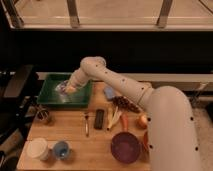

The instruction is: Place towel in tray

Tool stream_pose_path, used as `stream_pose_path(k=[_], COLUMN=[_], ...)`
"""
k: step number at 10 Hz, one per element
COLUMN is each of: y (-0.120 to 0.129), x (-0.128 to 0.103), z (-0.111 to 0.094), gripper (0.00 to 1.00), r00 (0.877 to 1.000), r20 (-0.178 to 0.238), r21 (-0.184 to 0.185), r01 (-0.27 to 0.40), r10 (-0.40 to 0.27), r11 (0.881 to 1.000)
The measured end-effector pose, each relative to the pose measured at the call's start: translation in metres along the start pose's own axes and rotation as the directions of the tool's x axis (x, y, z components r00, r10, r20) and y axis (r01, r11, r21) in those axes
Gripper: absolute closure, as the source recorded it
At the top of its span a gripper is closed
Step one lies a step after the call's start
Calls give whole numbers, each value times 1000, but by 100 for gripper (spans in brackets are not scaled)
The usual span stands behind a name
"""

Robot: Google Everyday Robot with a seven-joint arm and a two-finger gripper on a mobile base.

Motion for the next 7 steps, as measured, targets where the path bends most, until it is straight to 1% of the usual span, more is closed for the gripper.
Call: stream_pose_path(k=[1,2,4,7], y=[-3,-10,-24,-26], x=[-2,0,12,13], z=[7,12,11,11], gripper=[28,22,20,20], r00=[1000,1000,999,999], r20=[4,7,8,8], r21=[-11,-19,-29,-31], r01=[0,-10,-37,-39], r10=[1,11,37,39], r11=[1000,1000,999,999])
